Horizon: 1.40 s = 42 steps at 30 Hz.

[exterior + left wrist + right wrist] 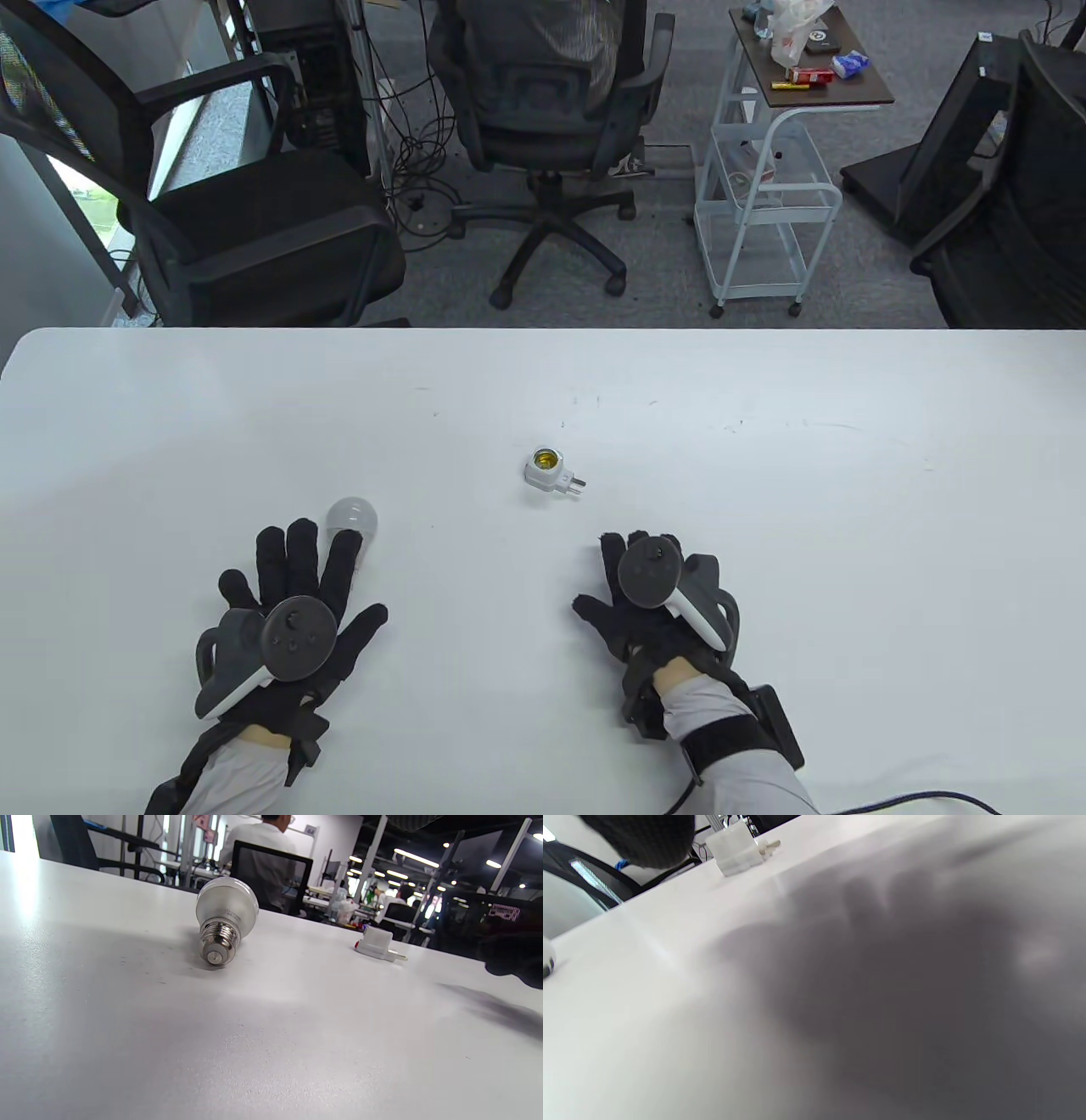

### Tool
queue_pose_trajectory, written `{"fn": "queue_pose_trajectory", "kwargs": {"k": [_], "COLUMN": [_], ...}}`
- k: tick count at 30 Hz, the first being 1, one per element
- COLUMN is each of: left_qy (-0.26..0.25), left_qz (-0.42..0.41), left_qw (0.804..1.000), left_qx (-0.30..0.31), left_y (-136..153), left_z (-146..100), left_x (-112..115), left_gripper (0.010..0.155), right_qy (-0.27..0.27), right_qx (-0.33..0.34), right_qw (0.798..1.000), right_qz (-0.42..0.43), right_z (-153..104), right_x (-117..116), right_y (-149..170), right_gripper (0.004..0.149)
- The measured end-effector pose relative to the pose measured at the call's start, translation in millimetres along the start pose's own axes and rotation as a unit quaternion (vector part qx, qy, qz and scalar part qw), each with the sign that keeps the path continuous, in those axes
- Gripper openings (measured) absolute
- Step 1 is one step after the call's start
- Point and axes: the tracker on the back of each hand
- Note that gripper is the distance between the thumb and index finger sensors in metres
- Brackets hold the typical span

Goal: Screw light bulb into light bulb socket (Screw with left hand)

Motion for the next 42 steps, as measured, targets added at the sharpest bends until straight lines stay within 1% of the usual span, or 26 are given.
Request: {"fn": "queue_pose_trajectory", "kwargs": {"k": [3,6,7,9,10,13,14,16,17,18,20,22,24,26,29,33,35,37,39,41,42], "left_qy": [0.006,0.012,0.013,0.012,0.008,-0.003,-0.004,-0.003,-0.002,-0.001,0.003,0.008,0.008,0.008,0.01,0.013,0.008,0.007,0.003,0.0,-0.002], "left_qz": [0.001,-0.004,-0.004,-0.003,-0.003,-0.005,-0.003,0.0,0.0,-0.002,-0.004,-0.001,0.0,0.0,0.0,-0.003,-0.005,-0.004,-0.007,-0.013,-0.016], "left_qw": [1.0,1.0,1.0,1.0,1.0,1.0,1.0,1.0,1.0,1.0,1.0,1.0,1.0,1.0,1.0,1.0,1.0,0.999,0.998,0.997,0.997], "left_qx": [-0.004,-0.004,-0.004,-0.006,-0.007,-0.008,-0.008,-0.012,-0.013,-0.014,-0.015,-0.015,-0.012,-0.009,-0.008,-0.011,-0.025,-0.041,-0.057,-0.075,-0.082], "left_y": [2.0,3.1,3.3,4.2,4.3,4.3,4.2,4.5,5.0,5.4,5.9,5.4,4.3,3.0,2.0,3.4,4.7,5.8,7.8,10.7,12.0], "left_z": [1.6,3.6,4.0,5.0,5.0,4.7,4.8,5.2,5.5,6.3,7.7,8.6,8.5,7.8,6.8,5.0,1.8,-0.6,-3.3,-6.0,-6.8], "left_x": [1.3,3.4,3.6,1.9,0.0,-3.2,-3.7,-3.8,-3.6,-2.9,-1.8,-0.2,0.3,0.2,1.6,2.6,1.0,-0.2,-0.9,-1.4,-1.5], "left_gripper": [0.082,0.082,0.082,0.082,0.082,0.082,0.082,0.082,0.083,0.083,0.083,0.083,0.083,0.082,0.081,0.083,0.085,0.087,0.088,0.087,0.087], "right_qy": [0.007,0.02,0.021,0.026,0.029,0.037,0.035,0.012,0.023,0.036,0.032,0.018,0.001,-0.005,-0.009,0.027,0.067,0.097,0.114,0.135,0.144], "right_qx": [-0.022,-0.036,-0.039,-0.054,-0.061,-0.083,-0.091,-0.12,-0.128,-0.125,-0.123,-0.098,-0.072,-0.044,-0.015,0.014,0.024,0.033,0.029,0.029,0.03], "right_qw": [0.999,0.998,0.997,0.996,0.996,0.995,0.995,0.992,0.991,0.991,0.992,0.995,0.996,0.997,0.998,0.999,0.996,0.993,0.991,0.987,0.986], "right_qz": [0.035,0.055,0.058,0.063,0.06,0.037,0.018,-0.025,-0.042,-0.04,-0.017,0.028,0.052,0.071,0.067,0.042,0.048,0.061,0.069,0.079,0.084], "right_z": [38.0,71.3,78.8,103.9,112.5,129.8,135.4,141.3,140.5,140.0,138.7,133.9,122.1,103.6,74.5,28.1,0.2,-18.6,-35.6,-52.0,-56.3], "right_x": [12.2,19.3,20.3,18.9,16.7,7.8,2.4,-7.3,-8.0,-7.3,-4.2,-0.2,5.1,12.4,25.8,45.5,53.4,56.6,56.8,53.1,51.1], "right_y": [-13.1,-23.4,-25.2,-30.5,-32.0,-33.1,-32.6,-31.0,-30.8,-30.3,-27.8,-24.9,-26.3,-29.5,-35.2,-39.4,-36.3,-32.2,-26.9,-18.2,-14.7], "right_gripper": [0.08,0.08,0.08,0.081,0.081,0.081,0.079,0.072,0.069,0.069,0.068,0.066,0.066,0.066,0.067,0.068,0.069,0.069,0.07,0.071,0.071]}}
Point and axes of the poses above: the tracker on the back of each hand, its own y axis roughly to the little-finger side, its own z axis roughly from the wrist to the fingertips, x = y × z, and after that the axes turned 12 degrees about x, right-handed
